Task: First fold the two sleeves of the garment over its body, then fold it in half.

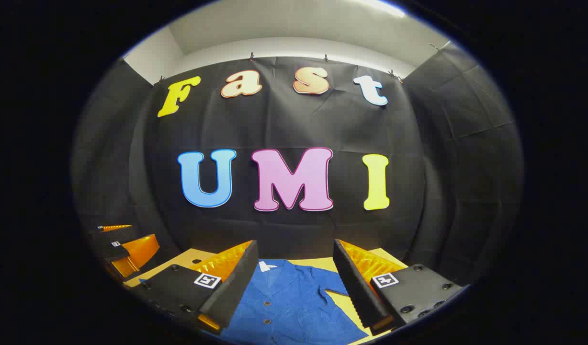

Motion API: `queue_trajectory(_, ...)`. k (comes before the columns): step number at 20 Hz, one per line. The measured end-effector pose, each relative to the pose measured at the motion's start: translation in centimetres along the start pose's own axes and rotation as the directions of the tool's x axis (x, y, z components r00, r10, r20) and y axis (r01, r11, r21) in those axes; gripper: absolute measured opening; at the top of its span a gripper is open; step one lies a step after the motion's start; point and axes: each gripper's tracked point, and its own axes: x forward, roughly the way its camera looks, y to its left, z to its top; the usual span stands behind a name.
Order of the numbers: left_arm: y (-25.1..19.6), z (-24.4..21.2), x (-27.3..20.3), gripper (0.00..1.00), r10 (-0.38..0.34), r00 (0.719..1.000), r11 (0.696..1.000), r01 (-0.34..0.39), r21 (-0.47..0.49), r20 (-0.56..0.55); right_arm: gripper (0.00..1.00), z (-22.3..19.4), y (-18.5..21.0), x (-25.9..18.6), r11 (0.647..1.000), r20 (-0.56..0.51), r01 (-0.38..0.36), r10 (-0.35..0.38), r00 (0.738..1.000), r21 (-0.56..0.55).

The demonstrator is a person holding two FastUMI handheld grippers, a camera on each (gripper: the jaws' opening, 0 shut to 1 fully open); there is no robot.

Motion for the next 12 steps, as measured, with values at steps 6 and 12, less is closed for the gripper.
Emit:
queue_trajectory(6, 0.5, -0.8, -0.2, 0.80, 0.014, 1.000, 1.000, -0.015, -0.020, -0.025, 0.99, -0.3, -0.2, 0.3, 1.000, -0.003, 0.002, -0.002, 1.000, 0.002)
queue_trajectory(12, 0.9, -1.9, -0.6, 0.80, 0.044, 0.998, 0.998, -0.045, -0.032, -0.042, 0.99, -0.2, 1.2, 1.3, 0.999, 0.002, -0.038, 0.038, 0.999, -0.027)
